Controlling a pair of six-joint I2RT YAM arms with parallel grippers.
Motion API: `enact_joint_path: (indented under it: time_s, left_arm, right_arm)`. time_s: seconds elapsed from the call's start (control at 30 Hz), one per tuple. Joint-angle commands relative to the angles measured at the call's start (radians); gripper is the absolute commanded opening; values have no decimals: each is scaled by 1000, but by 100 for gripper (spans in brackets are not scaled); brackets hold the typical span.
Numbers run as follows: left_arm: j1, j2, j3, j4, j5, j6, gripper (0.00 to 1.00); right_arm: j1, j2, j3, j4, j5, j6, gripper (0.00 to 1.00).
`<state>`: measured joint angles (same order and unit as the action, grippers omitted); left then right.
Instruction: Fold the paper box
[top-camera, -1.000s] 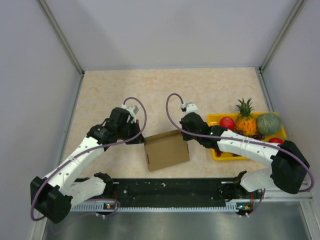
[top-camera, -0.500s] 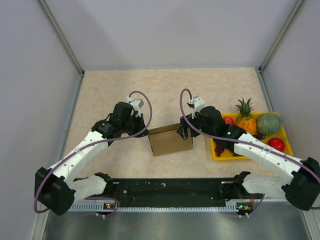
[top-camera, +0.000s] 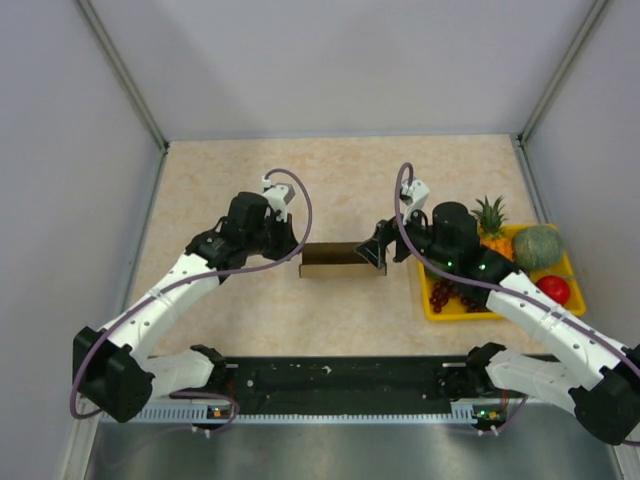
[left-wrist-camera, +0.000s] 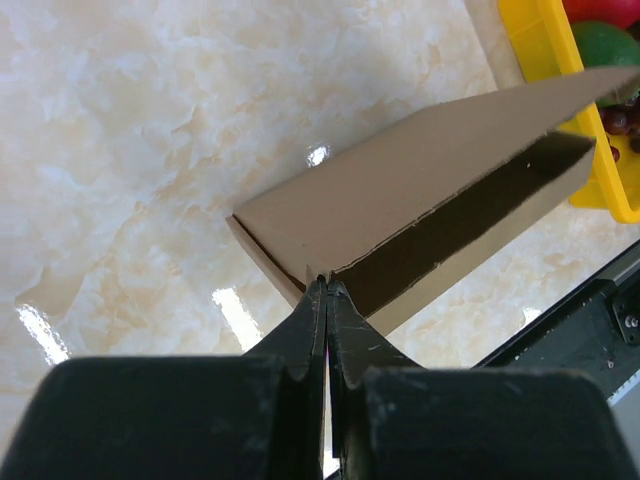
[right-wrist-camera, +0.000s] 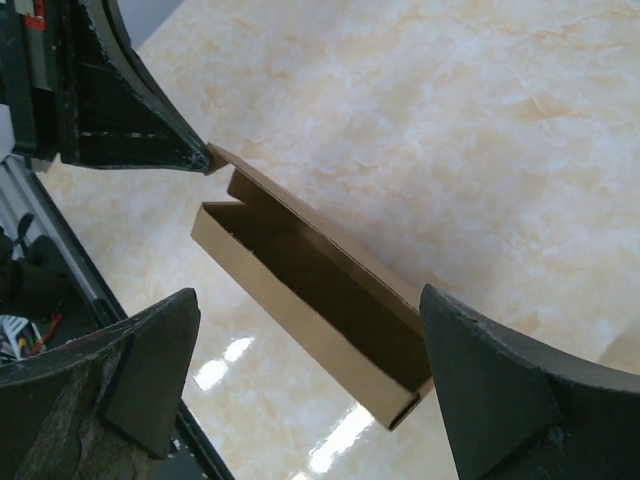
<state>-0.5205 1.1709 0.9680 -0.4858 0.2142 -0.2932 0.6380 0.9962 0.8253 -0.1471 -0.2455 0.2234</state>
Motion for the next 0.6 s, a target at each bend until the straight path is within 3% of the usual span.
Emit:
enact_joint_path:
  time_s: [0.0, 0.17, 0.33, 0.43, 0.57]
  left_arm:
    - [-4, -10, 38, 56, -45, 0, 0]
    - [-4, -46, 14, 110, -67, 5, 0]
    - [-4, -36, -5, 112, -44, 9, 0]
    - [-4, -40, -12, 104, -53, 2, 0]
    - [-4, -54, -14, 101, -59, 2, 0]
  right_arm:
    - [-6, 18, -29, 110, -40, 99, 89]
    - [-6, 16, -28, 104, 8, 133, 88]
    - [-8, 30, 89, -185, 153, 45, 87]
    - [-8, 85, 164, -345, 187, -5, 77]
    - [-8, 139, 202, -396, 105, -21, 70]
